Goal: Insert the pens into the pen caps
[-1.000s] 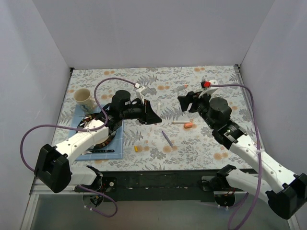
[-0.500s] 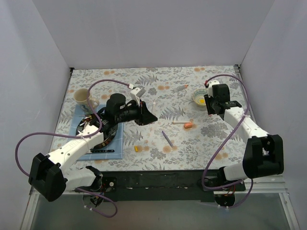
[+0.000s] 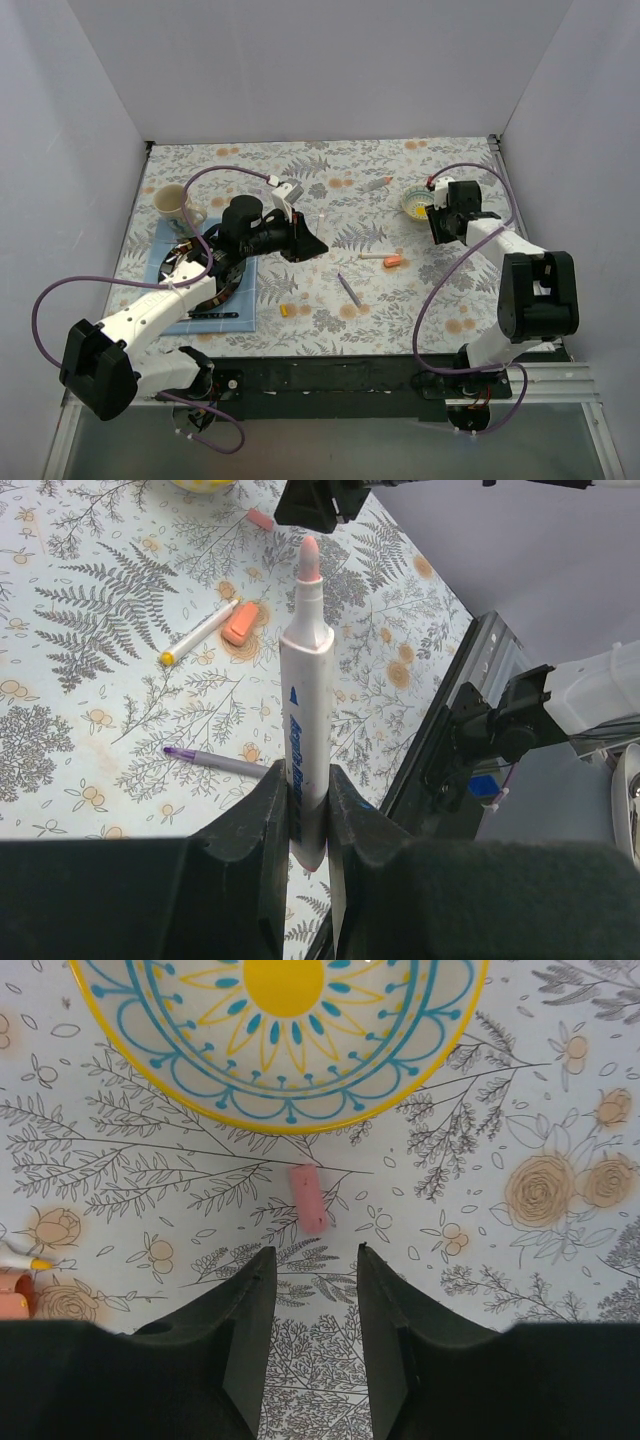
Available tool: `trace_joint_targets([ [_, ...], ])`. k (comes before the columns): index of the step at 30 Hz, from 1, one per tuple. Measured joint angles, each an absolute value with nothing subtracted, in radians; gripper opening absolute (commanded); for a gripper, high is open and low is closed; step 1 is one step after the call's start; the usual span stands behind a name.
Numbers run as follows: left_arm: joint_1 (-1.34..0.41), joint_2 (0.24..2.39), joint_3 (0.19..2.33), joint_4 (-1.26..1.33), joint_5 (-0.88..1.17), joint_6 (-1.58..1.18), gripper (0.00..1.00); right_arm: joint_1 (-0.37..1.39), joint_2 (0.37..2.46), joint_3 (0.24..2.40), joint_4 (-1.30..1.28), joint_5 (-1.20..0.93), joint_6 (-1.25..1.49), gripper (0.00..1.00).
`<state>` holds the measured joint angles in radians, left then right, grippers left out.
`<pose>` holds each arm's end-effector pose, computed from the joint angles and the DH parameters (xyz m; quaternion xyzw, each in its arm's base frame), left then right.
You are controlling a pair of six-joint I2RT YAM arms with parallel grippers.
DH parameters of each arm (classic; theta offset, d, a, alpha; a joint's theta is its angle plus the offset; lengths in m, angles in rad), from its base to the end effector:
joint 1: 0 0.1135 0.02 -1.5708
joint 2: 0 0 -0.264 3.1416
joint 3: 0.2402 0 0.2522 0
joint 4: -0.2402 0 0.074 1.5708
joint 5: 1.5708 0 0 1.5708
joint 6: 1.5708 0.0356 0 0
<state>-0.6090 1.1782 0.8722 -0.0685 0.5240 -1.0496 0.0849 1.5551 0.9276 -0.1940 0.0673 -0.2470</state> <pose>0.2098 -0.1680 0.3025 -0.0321 0.8108 -0.5457 0.2095 0.3230 0.0251 0.2020 -0.1415 0.9194 -0.0608 0.3620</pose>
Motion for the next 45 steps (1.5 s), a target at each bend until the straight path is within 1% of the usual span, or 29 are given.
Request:
trace_joint_targets([
  [7, -0.611, 1.180, 0.872, -0.067, 0.537, -1.050, 0.00, 0.079, 1.658, 0.927, -0.161, 0.046, -0.271, 0.43],
  [18, -0.611, 1.194, 0.872, -0.067, 0.550, -1.050, 0.00, 0.079, 1.705, 0.938, -0.111, 0.014, -0.294, 0.41],
  [24, -0.611, 1.193, 0.872, -0.067, 0.558, -1.050, 0.00, 0.079, 1.737, 0.974, -0.118, -0.030, -0.290, 0.32],
  [25, -0.611, 1.193, 0.872, -0.067, 0.561, -1.051, 0.00, 0.079, 1.737, 0.974, -0.124, -0.042, -0.287, 0.28],
  [31, -0.611, 1.190, 0.872, -0.067, 0.565, -1.051, 0.00, 0.078, 1.730, 0.974, -0.160, -0.092, -0.224, 0.24],
  [39, -0.611, 1.171, 0.872, -0.067, 0.564, -1.051, 0.00, 0.082, 1.694, 0.958, -0.248, -0.088, -0.154, 0.22],
  [45, -0.616, 1.165, 0.872, -0.067, 0.543, -1.050, 0.00, 0.109, 1.687, 0.953, -0.260, -0.042, -0.106, 0.29],
])
